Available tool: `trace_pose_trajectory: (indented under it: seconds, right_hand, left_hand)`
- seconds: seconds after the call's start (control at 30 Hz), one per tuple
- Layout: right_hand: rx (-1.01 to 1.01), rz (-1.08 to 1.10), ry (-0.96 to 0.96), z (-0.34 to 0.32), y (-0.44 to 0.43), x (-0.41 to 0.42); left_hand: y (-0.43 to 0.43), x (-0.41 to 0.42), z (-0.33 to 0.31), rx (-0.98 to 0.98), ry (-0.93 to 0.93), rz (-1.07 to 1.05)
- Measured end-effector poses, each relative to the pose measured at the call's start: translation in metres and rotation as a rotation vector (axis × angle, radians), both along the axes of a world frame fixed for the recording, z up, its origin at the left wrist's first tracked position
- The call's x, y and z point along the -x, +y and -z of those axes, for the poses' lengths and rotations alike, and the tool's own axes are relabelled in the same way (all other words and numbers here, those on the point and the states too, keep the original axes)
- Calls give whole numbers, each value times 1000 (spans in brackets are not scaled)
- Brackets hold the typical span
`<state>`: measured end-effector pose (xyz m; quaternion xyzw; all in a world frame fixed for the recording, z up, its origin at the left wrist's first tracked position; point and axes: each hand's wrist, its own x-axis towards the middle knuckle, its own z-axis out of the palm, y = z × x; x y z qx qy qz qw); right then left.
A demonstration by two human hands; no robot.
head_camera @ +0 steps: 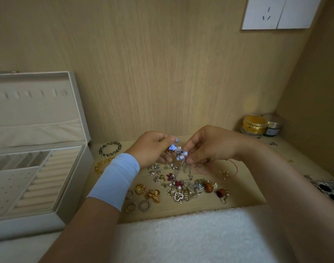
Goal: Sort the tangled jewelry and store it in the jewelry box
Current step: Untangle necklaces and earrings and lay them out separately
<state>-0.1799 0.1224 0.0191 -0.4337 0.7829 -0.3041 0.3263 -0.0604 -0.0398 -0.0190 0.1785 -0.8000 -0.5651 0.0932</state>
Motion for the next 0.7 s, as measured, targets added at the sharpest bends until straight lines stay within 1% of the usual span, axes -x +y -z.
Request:
trace_pose_trajectory:
  seconds: [0.07,0.23,0.4,0.47,0.53,0.63,0.7]
  right_hand:
    - [16,19,15,1,0,0]
    - [146,123,86,2,-3,0]
    - [204,165,94,3,-7,0]
    - [225,173,88,3,-7,-1]
    - [249,172,95,2,-7,-3]
    - [274,136,128,-1,-6,-4]
    - [252,95,134,-3,-4,-5]
  left_hand:
    - [-1,0,0,-71,-19,-10]
    - [-2,0,-2,-182,-23,-49]
    - [1,-4,-6,-380,12,-19]
    - [0,-7,-6,-385,5,44]
    - [-1,-9,-6,-333,-8,94]
    - [-1,-9,-6,-308,-26,63]
    - [-1,-8,-7,-320,-32,7]
